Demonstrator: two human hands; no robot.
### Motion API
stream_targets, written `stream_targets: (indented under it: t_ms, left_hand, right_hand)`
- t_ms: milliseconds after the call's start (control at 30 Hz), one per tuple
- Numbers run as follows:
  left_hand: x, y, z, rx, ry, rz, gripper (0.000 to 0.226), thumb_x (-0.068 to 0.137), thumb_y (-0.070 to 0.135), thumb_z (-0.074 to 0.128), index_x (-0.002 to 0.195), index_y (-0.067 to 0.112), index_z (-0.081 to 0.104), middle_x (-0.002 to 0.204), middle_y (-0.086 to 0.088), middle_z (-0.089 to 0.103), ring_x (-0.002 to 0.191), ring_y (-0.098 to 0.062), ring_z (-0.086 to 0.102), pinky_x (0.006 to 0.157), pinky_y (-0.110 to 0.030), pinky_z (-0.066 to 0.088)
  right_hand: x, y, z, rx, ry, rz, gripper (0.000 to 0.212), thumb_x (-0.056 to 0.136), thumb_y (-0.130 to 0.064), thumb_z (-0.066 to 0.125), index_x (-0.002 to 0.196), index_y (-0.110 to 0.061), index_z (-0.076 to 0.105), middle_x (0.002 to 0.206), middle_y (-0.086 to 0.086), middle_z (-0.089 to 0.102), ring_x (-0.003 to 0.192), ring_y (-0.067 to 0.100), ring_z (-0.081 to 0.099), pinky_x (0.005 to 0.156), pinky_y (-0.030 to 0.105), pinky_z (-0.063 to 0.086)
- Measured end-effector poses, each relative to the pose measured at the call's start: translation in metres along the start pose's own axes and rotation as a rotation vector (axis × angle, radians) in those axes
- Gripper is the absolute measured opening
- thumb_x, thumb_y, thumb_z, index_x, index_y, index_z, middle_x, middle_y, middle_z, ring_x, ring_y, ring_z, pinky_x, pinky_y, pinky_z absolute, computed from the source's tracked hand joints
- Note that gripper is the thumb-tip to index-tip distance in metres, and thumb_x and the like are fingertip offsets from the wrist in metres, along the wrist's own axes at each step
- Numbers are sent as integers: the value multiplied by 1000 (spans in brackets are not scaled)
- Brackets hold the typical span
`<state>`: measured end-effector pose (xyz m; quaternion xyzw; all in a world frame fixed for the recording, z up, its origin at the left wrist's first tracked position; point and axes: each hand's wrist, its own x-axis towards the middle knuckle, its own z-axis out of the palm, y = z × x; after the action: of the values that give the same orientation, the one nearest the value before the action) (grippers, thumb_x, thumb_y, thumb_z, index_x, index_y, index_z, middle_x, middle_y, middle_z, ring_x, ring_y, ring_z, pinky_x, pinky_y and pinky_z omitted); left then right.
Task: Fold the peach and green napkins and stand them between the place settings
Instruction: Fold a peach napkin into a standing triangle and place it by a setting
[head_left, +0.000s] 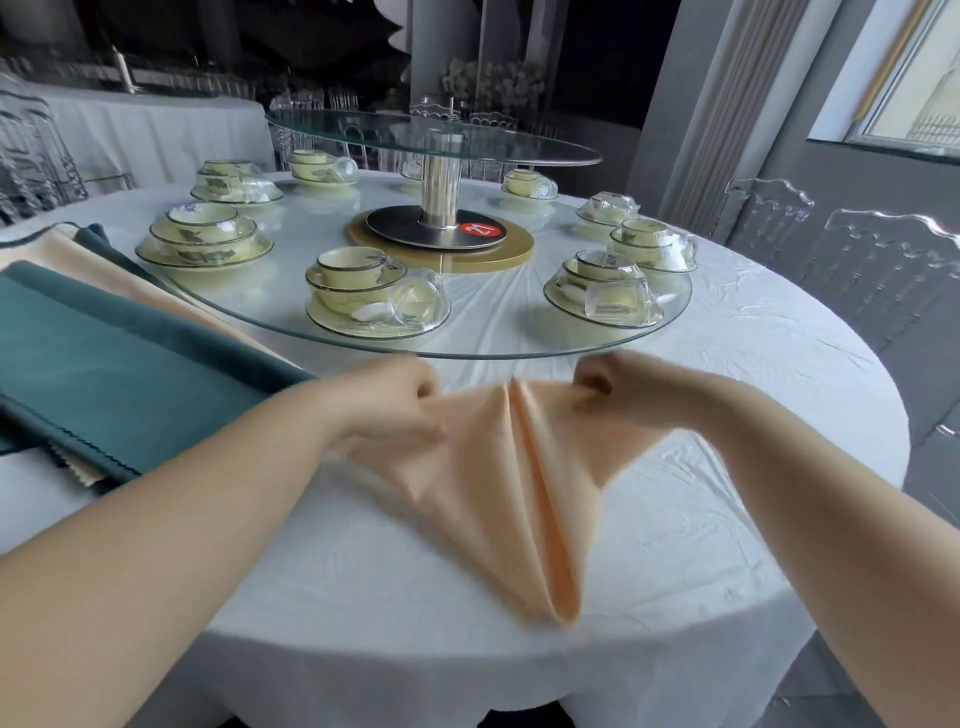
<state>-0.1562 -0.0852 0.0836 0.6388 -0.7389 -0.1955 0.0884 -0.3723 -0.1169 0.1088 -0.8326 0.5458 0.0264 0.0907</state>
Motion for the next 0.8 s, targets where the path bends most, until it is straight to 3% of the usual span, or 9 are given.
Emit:
stream_targets:
  t_ms: [167, 267, 333, 400, 500, 600, 667, 733, 800]
  left_hand:
    - [-18, 13, -42, -46, 713, 104, 3, 84, 14, 59, 86, 15, 58, 103, -3, 62, 95, -28, 55, 75, -33, 40]
    - [-25, 3, -32, 173, 942, 302, 7, 82, 12, 54, 82, 8, 60, 97, -8, 67, 80, -35, 61, 63, -35, 42]
    - [-31, -9, -16, 247, 847, 374, 13, 72, 18, 45, 73, 13, 56, 79, -8, 69, 59, -31, 63, 50, -29, 44]
    - [-36, -24, 9, 264, 716, 440, 12, 66, 22, 39, 76, 22, 45, 74, -3, 70, 55, -23, 64, 47, -27, 41]
    - [-49, -46, 47, 196, 520, 534, 18, 64, 22, 39, 82, 26, 40, 80, 0, 71, 64, -16, 68, 64, -25, 39]
    - [-60, -58, 68, 171, 447, 526, 19, 75, 39, 43, 91, 29, 48, 93, 6, 71, 84, -6, 63, 77, -17, 38]
    - [-63, -55, 66, 105, 356, 431, 65, 77, 74, 21, 110, 30, 56, 115, 17, 59, 104, 6, 50, 89, -6, 26]
    - [-63, -54, 65, 46, 274, 303, 113, 54, 90, -10, 130, 29, 47, 131, 24, 38, 119, 16, 28, 93, 2, 6]
    - [-58, -50, 63, 22, 265, 290, 120, 48, 91, -13, 136, 29, 41, 141, 18, 36, 128, 7, 25, 93, 1, 0]
  right_hand:
    - [-5, -12, -31, 90, 722, -116, 5, 86, -15, 50, 86, -10, 51, 78, 0, 45, 78, 20, 39, 61, 28, 20]
    - [-8, -14, -18, -55, 948, -261, 19, 77, -20, 44, 79, -5, 55, 75, 8, 53, 75, 28, 49, 64, 26, 24]
    - [-10, -12, 5, -147, 913, -273, 22, 72, -23, 39, 74, -8, 55, 76, 11, 57, 72, 31, 56, 65, 29, 34]
    - [-16, -10, 35, -212, 807, -248, 21, 70, -25, 38, 69, -12, 54, 72, 7, 58, 64, 28, 58, 62, 29, 36]
    - [-32, -6, 77, -218, 619, -296, 15, 63, -30, 40, 69, -20, 49, 69, -1, 58, 61, 23, 59, 60, 28, 25]
    - [-45, -1, 96, -93, 398, -338, 21, 65, -41, 42, 79, -25, 47, 85, -6, 62, 79, 19, 63, 71, 22, 30]
    - [-47, 1, 94, 62, 294, -318, 43, 68, -54, 39, 95, -24, 55, 109, -10, 59, 102, 14, 56, 87, 16, 29]
    - [-45, -1, 90, 166, 281, -308, 62, 67, -64, 33, 109, -26, 57, 126, -13, 51, 117, 10, 48, 94, 15, 26]
    - [-36, -8, 86, 215, 288, -299, 71, 67, -66, 25, 118, -26, 55, 134, -12, 46, 123, 8, 42, 95, 10, 23]
